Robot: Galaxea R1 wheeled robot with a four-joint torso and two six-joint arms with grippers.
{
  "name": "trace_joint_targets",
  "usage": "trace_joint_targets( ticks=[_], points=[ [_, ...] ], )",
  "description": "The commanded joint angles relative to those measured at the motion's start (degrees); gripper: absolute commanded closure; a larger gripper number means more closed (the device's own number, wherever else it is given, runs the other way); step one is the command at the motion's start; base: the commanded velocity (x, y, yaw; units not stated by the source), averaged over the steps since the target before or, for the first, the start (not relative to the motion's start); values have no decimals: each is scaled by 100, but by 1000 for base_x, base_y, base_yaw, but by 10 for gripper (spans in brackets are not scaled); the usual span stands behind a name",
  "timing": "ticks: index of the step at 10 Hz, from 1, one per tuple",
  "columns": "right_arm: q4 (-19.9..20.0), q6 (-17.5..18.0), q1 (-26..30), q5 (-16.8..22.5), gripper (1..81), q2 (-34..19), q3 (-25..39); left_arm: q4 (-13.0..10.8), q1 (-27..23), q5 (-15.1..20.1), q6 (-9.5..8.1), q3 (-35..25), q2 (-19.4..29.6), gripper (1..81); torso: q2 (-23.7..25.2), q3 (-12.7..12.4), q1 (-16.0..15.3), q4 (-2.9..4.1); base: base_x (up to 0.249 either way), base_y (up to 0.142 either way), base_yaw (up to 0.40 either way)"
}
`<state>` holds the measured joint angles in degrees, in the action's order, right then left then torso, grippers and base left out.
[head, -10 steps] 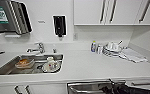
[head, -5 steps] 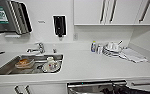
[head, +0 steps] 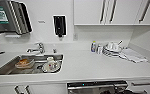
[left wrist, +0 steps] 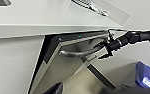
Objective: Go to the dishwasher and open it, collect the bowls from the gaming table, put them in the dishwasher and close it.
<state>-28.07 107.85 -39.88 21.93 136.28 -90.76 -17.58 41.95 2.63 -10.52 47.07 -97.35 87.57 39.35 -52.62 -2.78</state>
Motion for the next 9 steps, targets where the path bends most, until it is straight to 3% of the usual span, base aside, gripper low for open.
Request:
trace_joint_targets(
  ticks=[1,9],
  points=[
    [136,34,62,1217,10,-415,-11,-8,-490,18,15,-119,154,10,0,0,0,0,0,0,0],
    [135,34,45,1208,10,-432,15,0,-490,88,15,-75,93,10,0,0,0,0,0,0,0]
  ],
)
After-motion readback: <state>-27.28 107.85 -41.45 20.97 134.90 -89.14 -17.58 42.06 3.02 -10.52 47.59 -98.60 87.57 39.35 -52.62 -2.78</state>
